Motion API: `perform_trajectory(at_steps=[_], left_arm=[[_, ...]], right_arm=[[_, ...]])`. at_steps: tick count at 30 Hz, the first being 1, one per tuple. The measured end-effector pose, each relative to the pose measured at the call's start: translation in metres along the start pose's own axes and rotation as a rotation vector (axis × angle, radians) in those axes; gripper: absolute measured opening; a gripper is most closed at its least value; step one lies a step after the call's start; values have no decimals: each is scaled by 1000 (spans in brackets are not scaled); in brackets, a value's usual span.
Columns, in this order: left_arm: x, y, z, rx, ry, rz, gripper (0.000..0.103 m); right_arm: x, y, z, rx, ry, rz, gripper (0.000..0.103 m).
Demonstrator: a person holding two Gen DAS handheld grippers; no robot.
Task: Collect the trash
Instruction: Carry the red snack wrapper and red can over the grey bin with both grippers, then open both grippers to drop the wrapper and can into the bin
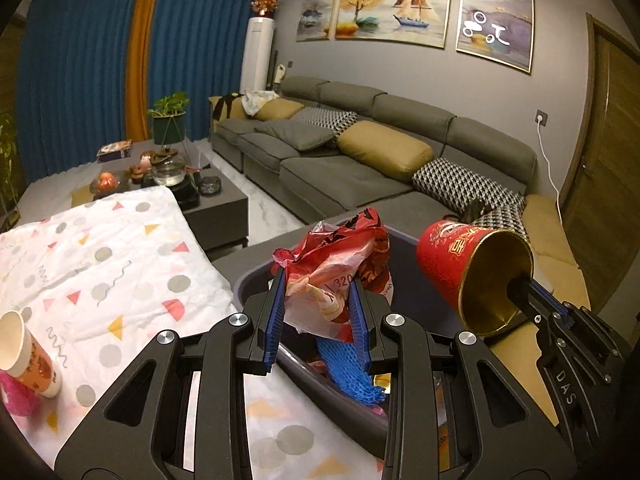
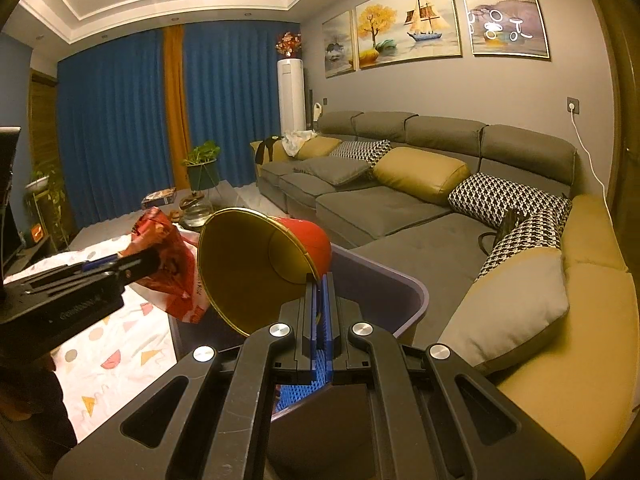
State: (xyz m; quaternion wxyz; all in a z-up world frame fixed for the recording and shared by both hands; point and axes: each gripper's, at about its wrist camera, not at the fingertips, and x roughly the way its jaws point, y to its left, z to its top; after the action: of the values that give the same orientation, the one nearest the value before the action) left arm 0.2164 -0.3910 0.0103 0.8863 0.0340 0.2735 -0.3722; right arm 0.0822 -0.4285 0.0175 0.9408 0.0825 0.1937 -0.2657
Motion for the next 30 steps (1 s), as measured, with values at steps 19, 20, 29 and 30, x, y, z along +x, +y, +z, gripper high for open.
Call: perform_trajectory(at_steps=[19, 20, 29, 30], left_arm=[[32, -7, -5, 24, 72, -43, 30], [33, -7, -5, 23, 74, -46, 31], [28, 13, -13, 1, 63, -18, 81], [25, 17, -13, -8, 62, -10, 83]], right_arm=[[9, -2, -1, 17, 17, 14, 3], [9, -2, -2, 18, 17, 14, 3], [13, 0, -2, 21, 23, 16, 4], [14, 1, -2, 20, 26, 17, 4]])
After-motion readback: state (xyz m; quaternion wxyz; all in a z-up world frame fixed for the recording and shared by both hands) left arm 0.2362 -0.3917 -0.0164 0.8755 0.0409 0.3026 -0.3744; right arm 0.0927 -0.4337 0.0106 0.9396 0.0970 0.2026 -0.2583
